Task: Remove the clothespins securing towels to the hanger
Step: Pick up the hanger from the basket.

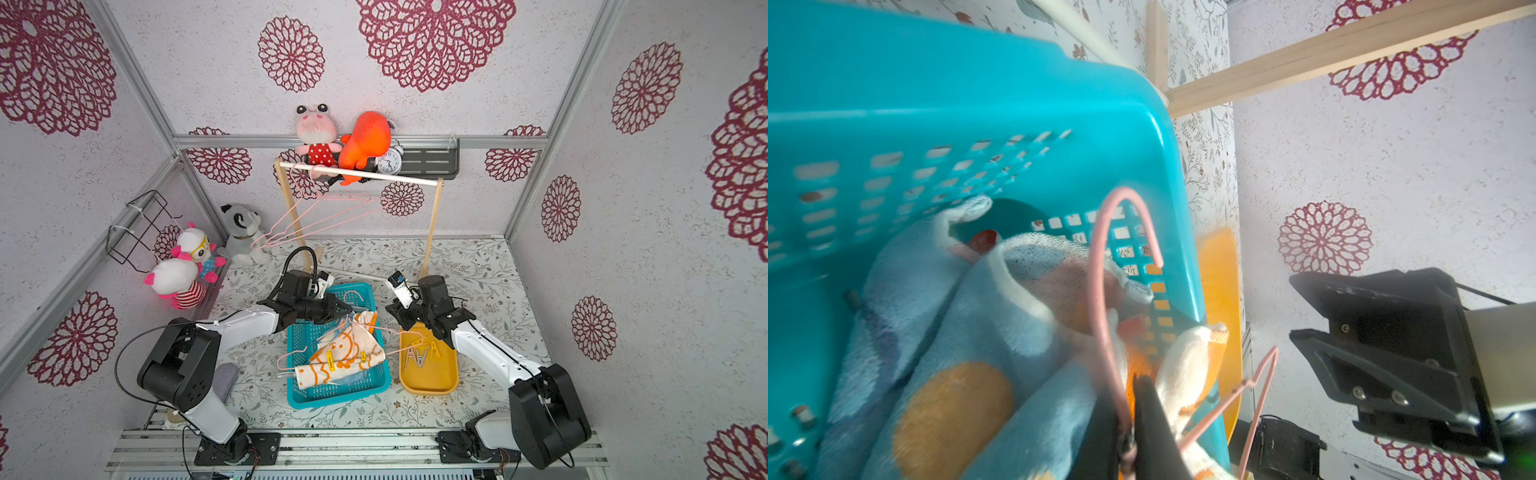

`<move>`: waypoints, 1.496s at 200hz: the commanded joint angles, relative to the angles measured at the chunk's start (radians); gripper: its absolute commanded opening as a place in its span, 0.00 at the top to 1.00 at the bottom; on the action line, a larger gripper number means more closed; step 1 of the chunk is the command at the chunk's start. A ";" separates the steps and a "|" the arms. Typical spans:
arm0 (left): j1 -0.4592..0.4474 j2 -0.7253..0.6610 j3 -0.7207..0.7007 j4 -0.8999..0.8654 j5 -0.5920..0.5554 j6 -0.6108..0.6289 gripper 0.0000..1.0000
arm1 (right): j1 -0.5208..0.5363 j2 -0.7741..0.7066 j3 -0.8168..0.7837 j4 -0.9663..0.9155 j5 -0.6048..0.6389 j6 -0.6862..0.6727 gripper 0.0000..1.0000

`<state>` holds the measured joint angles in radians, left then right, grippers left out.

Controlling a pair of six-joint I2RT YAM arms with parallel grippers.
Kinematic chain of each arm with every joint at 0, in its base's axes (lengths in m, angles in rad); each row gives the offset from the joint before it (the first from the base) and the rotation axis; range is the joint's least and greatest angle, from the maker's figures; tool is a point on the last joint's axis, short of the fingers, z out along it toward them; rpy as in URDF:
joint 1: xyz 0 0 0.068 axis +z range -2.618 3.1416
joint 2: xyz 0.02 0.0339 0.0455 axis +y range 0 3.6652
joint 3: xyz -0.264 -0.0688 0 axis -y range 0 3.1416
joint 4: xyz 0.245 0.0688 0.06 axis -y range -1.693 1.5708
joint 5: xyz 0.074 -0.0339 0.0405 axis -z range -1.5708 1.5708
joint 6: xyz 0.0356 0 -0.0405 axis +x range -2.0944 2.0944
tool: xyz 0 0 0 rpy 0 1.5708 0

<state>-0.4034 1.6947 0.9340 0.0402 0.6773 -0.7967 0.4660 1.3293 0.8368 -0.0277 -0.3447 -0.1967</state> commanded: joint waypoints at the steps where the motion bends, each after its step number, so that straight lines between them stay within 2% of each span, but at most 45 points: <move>1: -0.002 -0.025 0.019 0.002 0.007 0.034 0.95 | -0.007 -0.033 -0.009 0.014 -0.019 0.021 0.65; 15: -0.002 -0.041 0.032 -0.021 0.004 0.046 1.00 | -0.008 -0.037 -0.006 0.007 -0.019 0.017 0.65; 38: -0.002 -0.086 0.098 -0.133 -0.025 0.104 1.00 | -0.007 -0.055 0.020 -0.032 -0.021 -0.001 0.65; 83: 0.027 -0.150 0.378 -0.466 -0.105 0.290 1.00 | 0.014 -0.146 0.094 -0.119 -0.047 -0.031 0.65; 120: 0.056 -0.120 0.635 -0.696 -0.134 0.421 1.00 | 0.132 -0.200 0.196 -0.241 0.054 -0.127 0.65; 165: 0.060 -0.068 0.829 -0.853 -0.127 0.512 1.00 | 0.177 -0.272 0.259 -0.291 0.017 -0.172 0.65; 182: 0.060 -0.066 0.846 -0.871 -0.116 0.531 1.00 | 0.180 -0.283 0.271 -0.291 0.042 -0.176 0.65; 210: 0.060 -0.080 0.823 -0.862 -0.090 0.549 1.00 | 0.193 -0.250 0.314 -0.331 -0.004 -0.191 0.64; 229: 0.059 -0.095 0.805 -0.854 -0.073 0.565 1.00 | 0.217 -0.221 0.335 -0.350 0.012 -0.205 0.64; 268: 0.060 -0.127 0.757 -0.828 -0.042 0.582 1.00 | 0.261 -0.171 0.368 -0.371 -0.072 -0.226 0.62; 299: 0.060 -0.157 0.726 -0.805 -0.041 0.575 1.00 | 0.299 -0.125 0.382 -0.370 -0.086 -0.228 0.60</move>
<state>-0.3481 1.6043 1.6737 -0.7994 0.6102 -0.2375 0.7391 1.1847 1.1828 -0.3889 -0.3847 -0.4068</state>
